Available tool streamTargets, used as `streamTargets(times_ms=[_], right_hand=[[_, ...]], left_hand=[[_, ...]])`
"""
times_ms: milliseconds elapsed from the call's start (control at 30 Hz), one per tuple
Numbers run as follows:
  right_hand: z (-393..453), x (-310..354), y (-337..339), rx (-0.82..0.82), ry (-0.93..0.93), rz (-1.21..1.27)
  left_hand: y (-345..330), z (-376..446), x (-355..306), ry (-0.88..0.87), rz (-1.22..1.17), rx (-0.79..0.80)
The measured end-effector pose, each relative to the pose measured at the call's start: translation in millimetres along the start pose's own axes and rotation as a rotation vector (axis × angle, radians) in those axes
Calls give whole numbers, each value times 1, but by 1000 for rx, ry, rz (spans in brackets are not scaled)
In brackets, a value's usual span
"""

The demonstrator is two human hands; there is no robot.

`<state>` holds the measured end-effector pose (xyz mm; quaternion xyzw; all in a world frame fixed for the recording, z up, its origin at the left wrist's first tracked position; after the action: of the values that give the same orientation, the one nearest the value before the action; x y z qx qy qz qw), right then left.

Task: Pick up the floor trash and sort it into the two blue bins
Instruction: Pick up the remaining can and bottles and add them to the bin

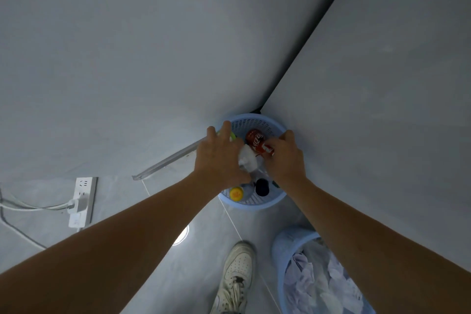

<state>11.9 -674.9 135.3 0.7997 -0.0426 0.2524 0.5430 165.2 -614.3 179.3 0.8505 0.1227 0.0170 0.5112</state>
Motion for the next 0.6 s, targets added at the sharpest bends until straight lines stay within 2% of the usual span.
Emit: streamTargets(times_ms=[167,433,600], right_hand=[[-9,-2,-6,3,53,47],[-12,8,21,-148,201,17],[-5,5,7,-73,166,87]], left_hand=[[4,1,-26,-48,25,15],[5,-11,-15,-4,89,66],[-15,-8,-6,24,-12,157]])
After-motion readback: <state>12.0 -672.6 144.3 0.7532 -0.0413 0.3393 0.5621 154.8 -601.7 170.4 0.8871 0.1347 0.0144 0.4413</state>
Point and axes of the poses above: each hand's wrist, its own z-axis towards the middle knuckle, its own y-axis out of the back of the hand, x = y × z, the point moved 7 cm from there along z, towards the middle knuckle, and after that the axes turned 4 degrees about y, right-handed, at the moved point
